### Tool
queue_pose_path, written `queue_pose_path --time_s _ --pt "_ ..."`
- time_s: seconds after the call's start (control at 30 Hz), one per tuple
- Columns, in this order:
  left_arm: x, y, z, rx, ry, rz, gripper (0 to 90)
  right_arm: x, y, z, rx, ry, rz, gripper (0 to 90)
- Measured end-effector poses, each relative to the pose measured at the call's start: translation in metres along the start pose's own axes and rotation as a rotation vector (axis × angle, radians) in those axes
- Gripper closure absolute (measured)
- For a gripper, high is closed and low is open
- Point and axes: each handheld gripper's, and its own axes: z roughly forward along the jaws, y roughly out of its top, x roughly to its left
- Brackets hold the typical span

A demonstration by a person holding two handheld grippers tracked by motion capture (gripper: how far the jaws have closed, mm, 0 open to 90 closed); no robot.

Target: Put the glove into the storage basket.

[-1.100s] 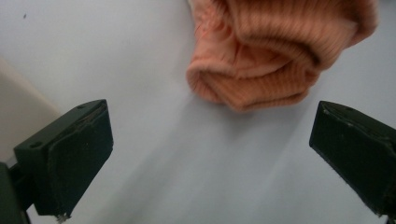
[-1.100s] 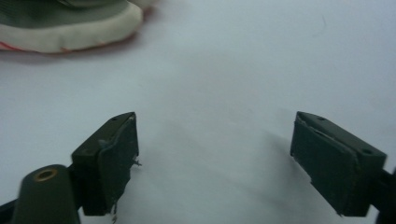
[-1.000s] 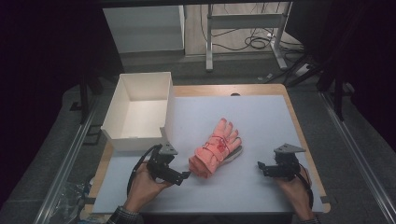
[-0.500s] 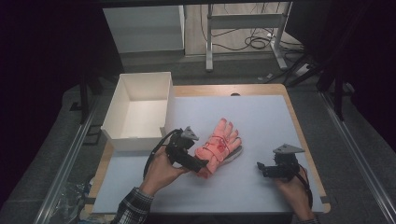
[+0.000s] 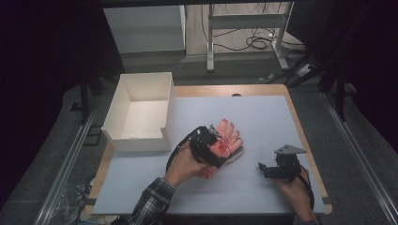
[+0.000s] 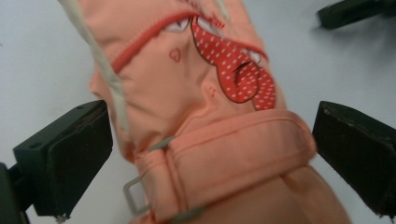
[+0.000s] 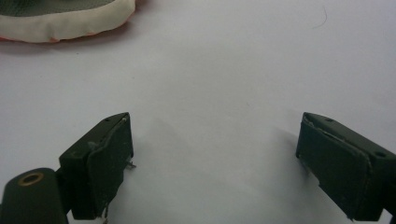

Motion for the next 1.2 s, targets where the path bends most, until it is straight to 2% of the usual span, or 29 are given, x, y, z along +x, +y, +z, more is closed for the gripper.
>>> queue_pose_path --time_s 0.13,0.2,0.23,0.4,0.5,0.63,0.7,0.9,0.93,1.03,1.1,1.2 --pt "0.003 -0.004 0.010 0.023 -0.012 -0.012 0.0 0.000 0.000 0.000 0.001 0.000 0.002 11.2" --pt "0.004 -0.009 0.017 0.047 -0.031 -0.023 0.0 0.000 0.000 0.000 0.001 0.000 0.002 11.1" --pt "0.004 -0.011 0.021 0.068 -0.035 -0.015 0.0 0.000 0.000 0.000 0.001 -0.001 0.003 11.2" --pt "0.002 -0.015 0.031 0.093 -0.030 -0.010 0.0 0.000 0.000 0.000 0.000 -0.001 0.003 11.2" --pt "0.003 -0.018 0.035 0.107 -0.040 -0.022 3.0 0.000 0.000 0.000 0.000 -0.001 0.003 11.2" --pt "0.003 -0.020 0.035 0.118 -0.036 -0.024 11.9 0.000 0.000 0.000 0.000 -0.002 0.002 11.2" --pt "0.002 -0.020 0.034 0.122 -0.023 -0.025 19.0 0.001 0.000 0.000 0.000 -0.002 0.003 11.2" --pt "0.003 -0.019 0.030 0.123 -0.035 -0.041 42.3 0.001 0.000 0.000 -0.001 -0.002 0.002 11.2" --pt "0.004 -0.019 0.029 0.125 -0.040 -0.045 42.3 0.001 0.000 0.000 0.000 -0.002 0.002 11.2" --pt "0.006 -0.019 0.026 0.116 -0.056 -0.056 49.8 0.001 0.000 0.000 -0.001 -0.002 0.002 11.2" --pt "0.008 -0.019 0.025 0.104 -0.071 -0.065 51.4 0.000 0.000 0.000 0.000 -0.002 0.003 11.2" --pt "0.009 -0.019 0.023 0.100 -0.072 -0.060 52.6 0.000 0.000 0.000 0.000 0.000 0.003 11.2"
